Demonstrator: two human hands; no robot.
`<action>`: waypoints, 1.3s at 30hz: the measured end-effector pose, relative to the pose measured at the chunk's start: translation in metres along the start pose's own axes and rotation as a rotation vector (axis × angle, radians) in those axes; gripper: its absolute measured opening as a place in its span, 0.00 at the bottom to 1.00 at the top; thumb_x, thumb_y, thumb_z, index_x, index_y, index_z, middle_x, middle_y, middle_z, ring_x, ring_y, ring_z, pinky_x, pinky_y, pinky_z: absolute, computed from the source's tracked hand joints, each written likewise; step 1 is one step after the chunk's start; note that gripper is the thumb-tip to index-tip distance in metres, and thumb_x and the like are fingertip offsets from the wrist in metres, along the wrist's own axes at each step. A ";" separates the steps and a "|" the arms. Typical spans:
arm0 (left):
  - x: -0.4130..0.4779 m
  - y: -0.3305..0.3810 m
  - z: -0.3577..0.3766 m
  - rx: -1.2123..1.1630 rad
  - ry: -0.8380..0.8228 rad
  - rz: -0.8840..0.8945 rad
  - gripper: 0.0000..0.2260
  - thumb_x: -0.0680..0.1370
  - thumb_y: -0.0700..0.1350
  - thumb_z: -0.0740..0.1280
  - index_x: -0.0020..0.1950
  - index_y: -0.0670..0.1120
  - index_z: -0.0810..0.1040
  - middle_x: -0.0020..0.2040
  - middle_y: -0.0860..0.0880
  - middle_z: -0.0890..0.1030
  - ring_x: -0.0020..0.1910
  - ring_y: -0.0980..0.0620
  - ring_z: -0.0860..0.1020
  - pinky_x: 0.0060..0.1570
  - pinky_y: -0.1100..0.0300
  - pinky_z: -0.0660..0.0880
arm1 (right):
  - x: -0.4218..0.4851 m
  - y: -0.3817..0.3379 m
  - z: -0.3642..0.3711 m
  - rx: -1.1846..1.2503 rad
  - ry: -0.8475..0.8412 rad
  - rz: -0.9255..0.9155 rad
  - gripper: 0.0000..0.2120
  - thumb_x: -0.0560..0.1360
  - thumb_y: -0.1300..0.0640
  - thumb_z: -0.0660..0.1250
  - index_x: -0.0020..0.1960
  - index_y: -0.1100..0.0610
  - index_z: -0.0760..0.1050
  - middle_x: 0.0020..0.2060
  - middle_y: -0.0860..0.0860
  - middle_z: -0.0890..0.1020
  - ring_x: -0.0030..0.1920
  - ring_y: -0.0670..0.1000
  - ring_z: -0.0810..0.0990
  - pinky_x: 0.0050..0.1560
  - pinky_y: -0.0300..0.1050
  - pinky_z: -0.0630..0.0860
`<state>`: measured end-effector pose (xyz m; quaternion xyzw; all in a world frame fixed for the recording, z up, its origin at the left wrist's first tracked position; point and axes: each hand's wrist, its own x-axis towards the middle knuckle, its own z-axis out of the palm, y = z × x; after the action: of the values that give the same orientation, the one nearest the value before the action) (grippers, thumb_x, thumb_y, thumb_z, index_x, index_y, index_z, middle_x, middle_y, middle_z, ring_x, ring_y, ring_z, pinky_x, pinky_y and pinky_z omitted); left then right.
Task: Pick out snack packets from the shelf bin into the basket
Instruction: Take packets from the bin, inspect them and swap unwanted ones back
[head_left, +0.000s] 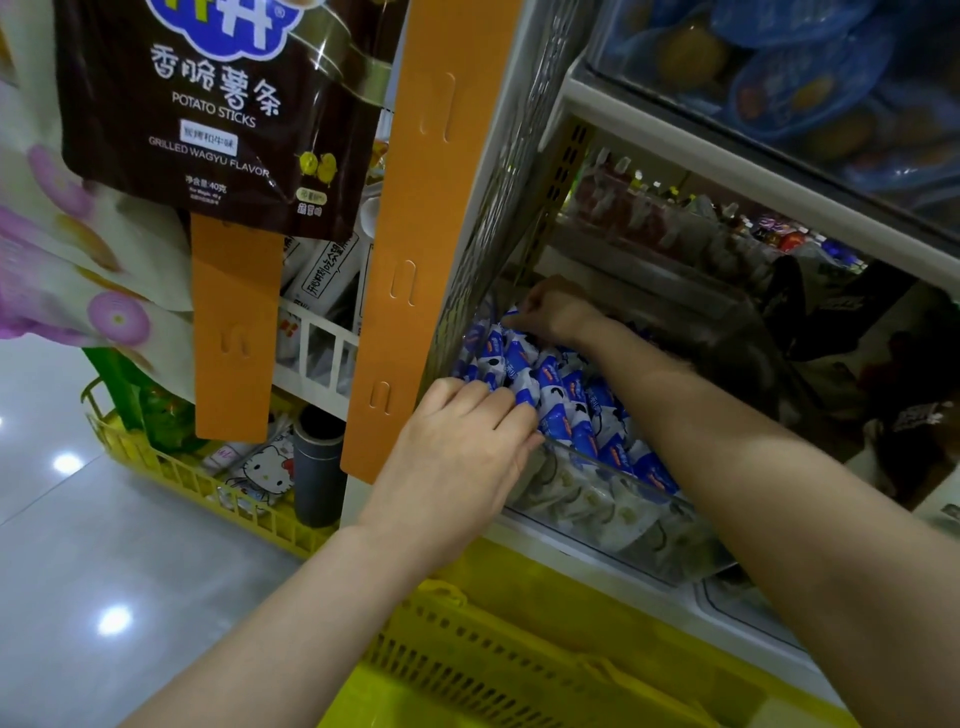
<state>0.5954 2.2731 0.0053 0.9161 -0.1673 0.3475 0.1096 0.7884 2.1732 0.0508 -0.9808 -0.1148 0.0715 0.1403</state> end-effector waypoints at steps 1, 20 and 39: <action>0.000 0.000 0.000 0.000 0.000 0.000 0.14 0.78 0.47 0.53 0.43 0.47 0.78 0.39 0.50 0.79 0.38 0.50 0.77 0.45 0.56 0.73 | -0.002 0.000 0.000 0.018 0.004 -0.012 0.10 0.74 0.51 0.67 0.38 0.56 0.72 0.35 0.51 0.75 0.38 0.49 0.74 0.41 0.42 0.71; 0.000 0.001 -0.004 -0.007 -0.072 -0.021 0.14 0.78 0.48 0.53 0.44 0.47 0.77 0.39 0.50 0.79 0.39 0.49 0.77 0.46 0.55 0.71 | -0.022 0.052 -0.006 0.140 0.063 0.155 0.14 0.73 0.51 0.68 0.55 0.57 0.74 0.44 0.50 0.74 0.38 0.45 0.70 0.33 0.38 0.64; -0.027 0.016 -0.050 -0.352 -0.102 -0.236 0.13 0.81 0.48 0.54 0.62 0.46 0.72 0.55 0.52 0.72 0.58 0.54 0.68 0.57 0.64 0.62 | -0.194 0.000 -0.018 0.684 0.721 -0.379 0.06 0.73 0.62 0.69 0.48 0.55 0.76 0.39 0.43 0.78 0.41 0.40 0.78 0.44 0.31 0.74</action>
<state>0.5403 2.2801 0.0254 0.9124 -0.1221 0.2511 0.2992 0.6043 2.1212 0.0886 -0.8035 -0.2045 -0.2634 0.4932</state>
